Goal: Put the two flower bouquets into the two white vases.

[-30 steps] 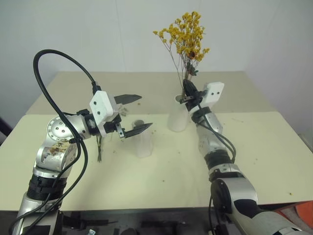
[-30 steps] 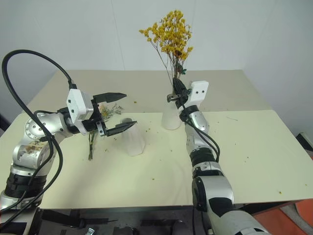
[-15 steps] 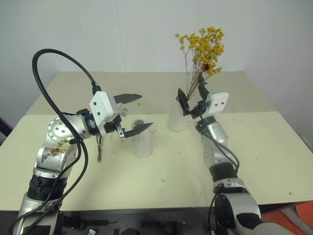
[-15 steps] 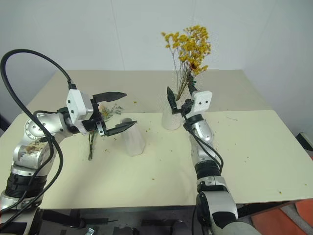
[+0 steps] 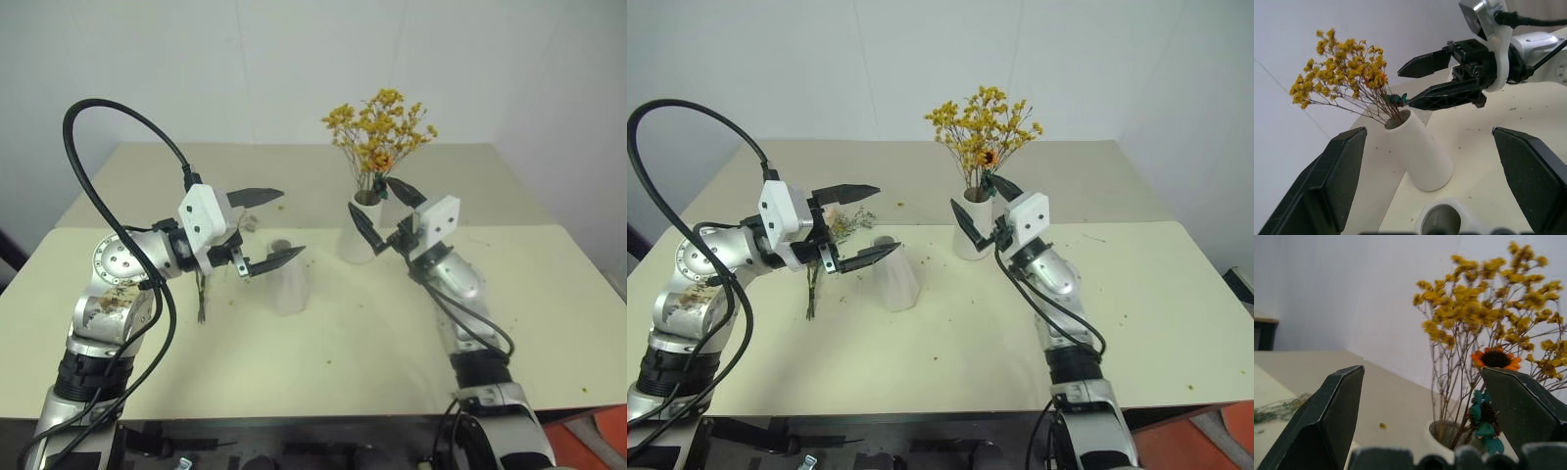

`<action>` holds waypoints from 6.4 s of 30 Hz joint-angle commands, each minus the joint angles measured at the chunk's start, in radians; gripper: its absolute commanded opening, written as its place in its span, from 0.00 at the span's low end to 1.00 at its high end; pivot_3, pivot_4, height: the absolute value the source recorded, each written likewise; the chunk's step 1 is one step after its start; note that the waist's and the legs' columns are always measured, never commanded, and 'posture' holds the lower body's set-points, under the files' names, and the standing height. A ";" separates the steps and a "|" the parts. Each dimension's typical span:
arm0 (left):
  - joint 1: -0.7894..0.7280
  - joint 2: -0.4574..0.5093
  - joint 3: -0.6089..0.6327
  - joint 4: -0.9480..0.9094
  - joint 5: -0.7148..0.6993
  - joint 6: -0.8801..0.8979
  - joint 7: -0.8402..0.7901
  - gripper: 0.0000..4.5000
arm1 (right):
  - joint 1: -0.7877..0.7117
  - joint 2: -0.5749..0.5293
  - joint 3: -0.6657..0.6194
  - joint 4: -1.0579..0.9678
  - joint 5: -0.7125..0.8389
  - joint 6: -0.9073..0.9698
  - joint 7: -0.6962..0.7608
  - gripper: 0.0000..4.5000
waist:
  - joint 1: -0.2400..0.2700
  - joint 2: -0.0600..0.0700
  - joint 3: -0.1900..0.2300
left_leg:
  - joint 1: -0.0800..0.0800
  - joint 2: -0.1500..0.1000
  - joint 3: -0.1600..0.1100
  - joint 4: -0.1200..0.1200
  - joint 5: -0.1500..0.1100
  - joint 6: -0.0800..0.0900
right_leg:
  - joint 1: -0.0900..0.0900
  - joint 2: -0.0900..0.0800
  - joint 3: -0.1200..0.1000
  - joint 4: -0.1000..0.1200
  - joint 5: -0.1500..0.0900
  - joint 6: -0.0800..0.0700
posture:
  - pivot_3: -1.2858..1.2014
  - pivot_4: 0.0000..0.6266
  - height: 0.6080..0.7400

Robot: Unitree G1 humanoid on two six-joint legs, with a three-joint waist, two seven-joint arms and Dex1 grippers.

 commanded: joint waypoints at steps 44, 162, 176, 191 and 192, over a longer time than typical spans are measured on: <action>-0.192 -0.218 0.215 0.060 0.017 1.437 0.972 1.00 | -0.011 -0.546 -0.027 -0.535 0.377 0.678 0.572 0.99 | 0.048 -0.004 0.001 | 0.000 -0.001 -0.004 0.004 0.000 -0.001 | 0.001 -0.001 -0.002 -0.001 0.000 0.000 | 0.52 0.24 1.00; -0.225 -0.505 0.263 0.743 -0.353 0.021 -0.233 0.01 | 0.288 -0.345 -0.048 -0.796 0.192 0.594 0.125 1.00 | 0.045 -0.005 0.000 | -0.001 -0.001 -0.004 0.008 0.001 -0.001 | 0.003 0.001 -0.003 -0.001 0.000 0.000 | 0.52 0.24 1.00; -0.168 -0.508 0.230 0.707 -0.320 -0.005 -0.241 0.01 | 0.285 -0.339 -0.044 -0.773 0.176 0.576 0.136 1.00 | 0.045 -0.005 0.000 | -0.001 -0.001 -0.004 0.008 0.001 -0.001 | 0.003 0.001 -0.003 -0.001 0.000 0.000 | 0.52 0.24 1.00; -0.077 -0.455 0.223 0.550 -0.329 0.014 -0.256 0.88 | 0.274 -0.330 -0.026 -0.727 0.154 0.536 0.154 1.00 | 0.043 -0.005 0.000 | 0.000 -0.001 -0.004 0.008 0.001 -0.001 | 0.003 0.001 -0.003 -0.001 0.000 0.000 | 0.52 0.24 1.00; -0.061 -0.438 0.215 0.532 -0.322 0.017 -0.264 0.95 | 0.273 -0.329 -0.024 -0.723 0.153 0.533 0.156 1.00 | 0.044 -0.005 0.000 | 0.000 -0.001 -0.004 0.008 0.001 -0.001 | 0.003 0.001 -0.003 0.000 0.000 0.000 | 0.52 0.24 1.00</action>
